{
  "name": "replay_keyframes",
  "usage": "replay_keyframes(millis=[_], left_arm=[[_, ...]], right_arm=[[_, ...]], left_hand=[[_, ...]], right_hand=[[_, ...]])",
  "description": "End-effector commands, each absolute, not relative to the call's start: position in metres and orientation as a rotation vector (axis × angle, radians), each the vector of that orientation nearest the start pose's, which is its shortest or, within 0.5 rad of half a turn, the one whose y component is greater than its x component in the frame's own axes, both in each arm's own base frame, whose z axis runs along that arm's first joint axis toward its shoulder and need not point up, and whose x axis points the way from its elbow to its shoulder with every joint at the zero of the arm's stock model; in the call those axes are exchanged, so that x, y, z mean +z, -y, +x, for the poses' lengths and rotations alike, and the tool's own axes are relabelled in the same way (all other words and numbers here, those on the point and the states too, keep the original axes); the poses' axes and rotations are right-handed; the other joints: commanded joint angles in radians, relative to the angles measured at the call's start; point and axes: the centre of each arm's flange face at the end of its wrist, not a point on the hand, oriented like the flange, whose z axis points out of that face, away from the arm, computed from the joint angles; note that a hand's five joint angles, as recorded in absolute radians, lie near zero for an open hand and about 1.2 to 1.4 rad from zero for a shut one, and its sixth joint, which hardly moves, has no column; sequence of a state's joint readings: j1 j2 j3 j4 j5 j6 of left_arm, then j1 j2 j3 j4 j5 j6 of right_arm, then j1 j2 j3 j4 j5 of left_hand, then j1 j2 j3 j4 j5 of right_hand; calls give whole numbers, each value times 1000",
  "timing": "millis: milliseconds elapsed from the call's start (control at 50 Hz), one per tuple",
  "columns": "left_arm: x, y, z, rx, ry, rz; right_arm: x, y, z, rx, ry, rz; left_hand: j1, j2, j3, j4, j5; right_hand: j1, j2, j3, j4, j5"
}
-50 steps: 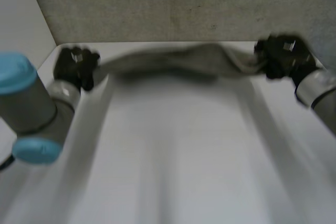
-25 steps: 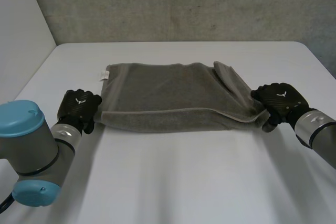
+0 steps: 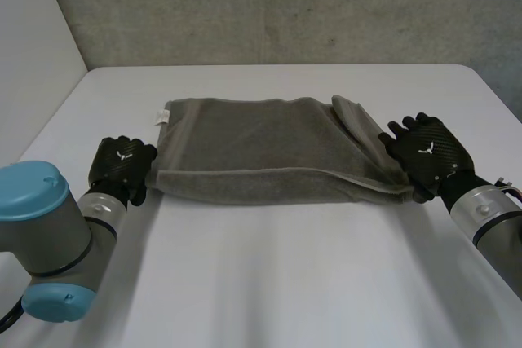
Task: Fold the towel.
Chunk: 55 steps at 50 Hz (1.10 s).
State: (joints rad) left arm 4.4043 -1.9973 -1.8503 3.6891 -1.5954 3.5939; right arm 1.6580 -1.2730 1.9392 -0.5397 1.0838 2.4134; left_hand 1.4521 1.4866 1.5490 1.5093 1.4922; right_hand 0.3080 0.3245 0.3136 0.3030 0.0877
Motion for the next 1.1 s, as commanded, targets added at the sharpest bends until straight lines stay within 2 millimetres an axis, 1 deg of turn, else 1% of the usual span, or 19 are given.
replay_keyframes(millis=[20,140,180,200,240,300,320,340,380,400,440,500,540,660,700,760,840,960,1100], left_arm=[[136,285,-226,-1960,-2153,835],[137,286,-225,-1960,-2152,829],[136,287,-224,-1958,-2154,827],[136,287,-223,-1958,-2155,824],[137,288,-223,-1958,-2152,823],[136,288,-222,-1955,-2155,816],[136,289,-221,-1954,-2155,815],[136,289,-221,-1954,-2155,815],[137,288,-222,-1954,-2153,818],[137,288,-222,-1954,-2153,818],[138,288,-222,-1957,-2148,813],[147,287,-221,-1984,-2125,802],[162,285,-218,-2023,-2085,780],[190,280,-213,-2085,-2019,746],[207,267,-210,-2109,-1993,753],[215,261,-209,-2117,-1989,765],[231,240,-208,-2130,-2012,832],[224,218,-207,-2064,-2111,934],[219,219,-207,-2049,-2130,953]], right_arm=[[144,294,201,-2107,-1947,-1504],[131,300,199,-2079,-1981,-1579],[125,303,196,-2053,-2009,-1616],[125,303,196,-2053,-2010,-1616],[129,302,196,-2029,-2009,-1608],[133,302,196,-2036,-2006,-1601],[147,303,193,-2086,-2005,-1569],[147,303,193,-2086,-2005,-1568],[184,303,185,-2204,-1979,-1388],[184,303,185,-2204,-1979,-1387],[201,306,181,-2207,-1985,-1158],[212,305,181,-2210,-1966,-1068],[234,297,181,-2207,-1945,-974],[250,282,174,-2028,-2109,-956],[256,277,173,-1988,-2138,-961],[266,270,168,-1911,-2213,-967],[270,268,154,-1842,-2316,-959],[263,260,140,-1724,-2420,-1034],[244,257,139,-1631,-2457,-1108]], left_hand=[[-56,-90,-153,-113,-271],[-56,-90,-153,-113,-271],[-56,-90,-153,-113,-271],[-56,-90,-153,-113,-271],[-56,-90,-153,-113,-271],[-56,-90,-153,-113,-271],[-56,-90,-153,-113,-271],[-56,-90,-153,-113,-271],[-56,-90,-153,-113,-271],[-56,-90,-153,-113,-271],[-56,-90,-153,-113,-271],[-56,-90,-153,-113,-271],[-56,-90,-153,-113,-271],[-56,-90,-153,-113,-271],[-56,-90,-153,-113,-271],[-56,-90,-153,-113,-271],[-56,-90,-153,-113,-271],[-56,-90,-153,-113,-271],[-56,-90,-153,-113,-271]], right_hand=[[-26,-43,-32,-21,19],[88,72,83,93,134],[491,474,485,496,536],[493,477,488,498,539],[1086,1069,1080,1091,1132],[1088,1072,1083,1093,1134],[1088,1072,1083,1093,1134],[1088,1072,1083,1093,1134],[1088,1072,1083,1093,1134],[1088,1072,1083,1093,1134],[1088,1072,1083,1093,1134],[1088,1072,1083,1093,1134],[1088,1072,1083,1093,1134],[1088,1072,1083,1093,1134],[1088,1072,1083,1093,1134],[1088,1072,1083,1093,1134],[1088,1072,1083,1093,1134],[1088,1072,1083,1093,1134],[1088,1072,1083,1093,1134]])
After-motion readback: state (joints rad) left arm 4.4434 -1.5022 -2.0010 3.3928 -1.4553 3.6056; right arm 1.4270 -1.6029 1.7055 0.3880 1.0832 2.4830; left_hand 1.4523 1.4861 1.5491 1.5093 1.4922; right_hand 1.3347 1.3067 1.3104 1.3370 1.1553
